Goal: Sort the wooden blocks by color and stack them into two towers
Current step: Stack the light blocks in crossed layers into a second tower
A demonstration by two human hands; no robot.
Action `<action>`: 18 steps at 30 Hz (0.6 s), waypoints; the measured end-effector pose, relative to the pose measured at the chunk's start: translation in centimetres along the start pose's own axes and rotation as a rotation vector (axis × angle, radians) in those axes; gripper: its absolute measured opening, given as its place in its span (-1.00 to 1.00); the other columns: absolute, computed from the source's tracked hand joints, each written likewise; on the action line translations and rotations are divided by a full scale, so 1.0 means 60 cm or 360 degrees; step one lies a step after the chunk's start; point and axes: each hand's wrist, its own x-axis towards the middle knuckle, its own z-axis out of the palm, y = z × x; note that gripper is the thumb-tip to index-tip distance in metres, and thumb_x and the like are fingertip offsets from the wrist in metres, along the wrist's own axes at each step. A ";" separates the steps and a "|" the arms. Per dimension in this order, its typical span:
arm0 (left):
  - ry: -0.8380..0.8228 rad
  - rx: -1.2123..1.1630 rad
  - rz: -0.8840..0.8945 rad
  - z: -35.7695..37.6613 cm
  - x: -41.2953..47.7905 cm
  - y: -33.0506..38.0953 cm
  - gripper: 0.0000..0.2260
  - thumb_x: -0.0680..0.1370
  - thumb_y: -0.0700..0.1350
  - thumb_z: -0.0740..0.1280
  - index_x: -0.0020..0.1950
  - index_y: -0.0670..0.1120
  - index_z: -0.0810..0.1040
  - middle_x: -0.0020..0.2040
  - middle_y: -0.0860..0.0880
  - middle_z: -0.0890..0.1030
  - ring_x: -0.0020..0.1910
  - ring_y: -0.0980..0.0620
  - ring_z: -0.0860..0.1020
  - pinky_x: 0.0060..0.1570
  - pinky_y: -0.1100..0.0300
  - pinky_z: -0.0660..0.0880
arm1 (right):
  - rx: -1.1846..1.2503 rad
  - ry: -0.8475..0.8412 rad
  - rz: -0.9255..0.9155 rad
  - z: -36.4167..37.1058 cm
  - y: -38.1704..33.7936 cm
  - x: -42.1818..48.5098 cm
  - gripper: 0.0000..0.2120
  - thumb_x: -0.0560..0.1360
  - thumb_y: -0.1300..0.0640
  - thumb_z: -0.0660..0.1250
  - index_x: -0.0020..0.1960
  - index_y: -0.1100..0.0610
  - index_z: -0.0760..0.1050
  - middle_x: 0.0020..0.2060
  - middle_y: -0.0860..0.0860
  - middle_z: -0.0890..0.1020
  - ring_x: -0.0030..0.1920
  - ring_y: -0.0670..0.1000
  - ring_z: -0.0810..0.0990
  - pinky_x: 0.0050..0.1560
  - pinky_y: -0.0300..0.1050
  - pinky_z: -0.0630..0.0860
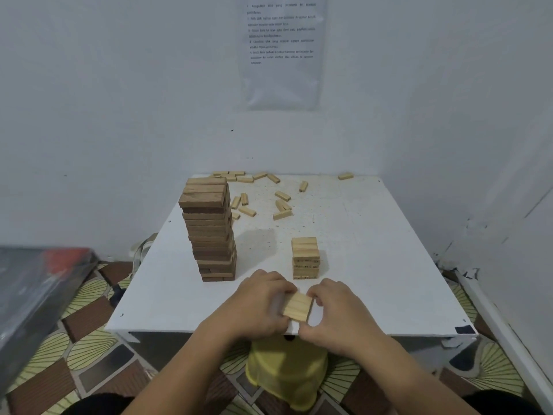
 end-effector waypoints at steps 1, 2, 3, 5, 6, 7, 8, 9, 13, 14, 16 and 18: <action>0.0051 -0.0010 -0.0008 0.004 -0.002 -0.003 -0.48 0.47 0.11 0.39 0.44 0.11 0.50 0.31 0.15 0.49 0.26 0.10 0.38 0.31 0.08 0.40 | 0.0014 0.0025 0.0041 0.005 -0.003 -0.001 -0.47 0.32 -0.40 0.32 0.14 -0.10 0.50 -0.07 -0.18 0.46 0.02 -0.09 0.45 0.03 -0.12 0.51; 0.0127 -0.0026 -0.0028 0.009 -0.005 -0.006 -0.53 0.52 0.07 0.38 0.44 0.10 0.50 0.31 0.14 0.49 0.27 0.10 0.38 0.32 0.09 0.40 | 0.0031 0.0044 0.0080 0.009 -0.006 -0.003 -0.51 0.36 -0.36 0.34 0.15 -0.08 0.52 -0.06 -0.18 0.47 0.03 -0.09 0.46 0.04 -0.12 0.51; 0.0214 -0.0047 -0.0069 0.014 -0.009 -0.007 -0.57 0.54 0.04 0.39 0.42 0.09 0.52 0.29 0.14 0.50 0.26 0.10 0.39 0.31 0.10 0.41 | 0.0045 0.0062 0.0112 0.013 -0.010 -0.005 -0.52 0.39 -0.33 0.36 0.18 -0.06 0.52 -0.05 -0.17 0.48 0.04 -0.08 0.47 0.05 -0.13 0.51; 0.0370 -0.0091 -0.0203 0.023 -0.017 -0.006 -0.66 0.54 -0.01 0.43 0.31 0.07 0.55 0.18 0.13 0.52 0.19 0.09 0.43 0.23 0.13 0.43 | 0.0042 0.0087 0.0158 0.020 -0.018 -0.010 -0.49 0.42 -0.34 0.39 0.22 -0.04 0.51 -0.01 -0.14 0.50 0.05 -0.07 0.48 0.05 -0.14 0.49; 0.0429 -0.0102 -0.0263 0.025 -0.020 -0.005 -0.71 0.52 -0.03 0.46 0.24 0.06 0.56 0.11 0.13 0.53 0.13 0.09 0.45 0.17 0.14 0.45 | 0.0038 0.0096 0.0180 0.023 -0.021 -0.013 -0.48 0.43 -0.35 0.39 0.23 -0.03 0.50 0.00 -0.13 0.50 0.05 -0.06 0.49 0.04 -0.13 0.49; 0.0476 -0.0099 -0.0301 0.027 -0.022 -0.002 -0.75 0.52 -0.04 0.47 0.17 0.06 0.57 0.05 0.14 0.54 0.07 0.09 0.47 0.12 0.15 0.47 | 0.0043 0.0109 0.0202 0.026 -0.023 -0.016 -0.48 0.43 -0.35 0.39 0.22 -0.03 0.50 0.00 -0.12 0.51 0.04 -0.06 0.51 0.03 -0.13 0.49; 0.0511 -0.0083 -0.0319 0.027 -0.023 -0.001 -0.80 0.52 -0.05 0.46 0.13 0.06 0.58 0.01 0.14 0.56 0.03 0.10 0.48 0.08 0.15 0.48 | 0.0059 0.0126 0.0220 0.028 -0.025 -0.020 -0.49 0.44 -0.35 0.39 0.21 -0.03 0.50 0.00 -0.13 0.52 0.04 -0.07 0.52 0.02 -0.14 0.49; 0.0536 -0.0071 -0.0324 0.027 -0.024 0.000 -0.83 0.54 -0.06 0.44 0.13 0.06 0.60 0.00 0.14 0.59 0.02 0.10 0.50 0.07 0.15 0.49 | 0.0076 0.0141 0.0232 0.030 -0.025 -0.024 -0.51 0.45 -0.34 0.39 0.21 -0.04 0.51 0.00 -0.14 0.53 0.04 -0.07 0.53 0.02 -0.16 0.49; 0.0540 -0.0093 -0.0280 0.027 -0.030 -0.001 -0.77 0.58 -0.11 0.38 0.22 0.03 0.64 0.09 0.10 0.64 0.10 0.08 0.52 0.13 0.16 0.49 | 0.0107 0.0164 0.0217 0.032 -0.025 -0.037 -0.56 0.51 -0.24 0.38 0.30 -0.04 0.51 0.02 -0.16 0.52 0.08 -0.09 0.53 0.05 -0.23 0.46; 0.0517 -0.0096 -0.0270 0.025 -0.034 -0.001 -0.73 0.57 -0.11 0.38 0.26 0.04 0.62 0.12 0.11 0.63 0.12 0.09 0.50 0.16 0.17 0.48 | 0.0124 0.0172 0.0223 0.030 -0.022 -0.037 -0.56 0.51 -0.21 0.39 0.30 -0.03 0.50 0.02 -0.15 0.51 0.08 -0.09 0.52 0.05 -0.24 0.45; 0.0453 -0.0109 -0.0217 0.018 -0.041 -0.006 -0.64 0.53 -0.07 0.34 0.34 0.07 0.56 0.21 0.13 0.59 0.19 0.11 0.46 0.25 0.18 0.45 | 0.0160 0.0204 0.0220 0.023 -0.015 -0.034 -0.56 0.51 -0.15 0.42 0.31 -0.02 0.49 0.04 -0.15 0.49 0.09 -0.11 0.51 0.08 -0.26 0.46; 0.0345 -0.0101 -0.0130 0.009 -0.046 -0.013 -0.52 0.49 0.02 0.33 0.43 0.07 0.50 0.32 0.14 0.54 0.30 0.10 0.41 0.36 0.13 0.39 | 0.0184 0.0190 0.0150 0.015 -0.008 -0.026 -0.51 0.50 -0.12 0.44 0.38 -0.01 0.46 0.13 -0.15 0.48 0.16 -0.12 0.49 0.17 -0.25 0.46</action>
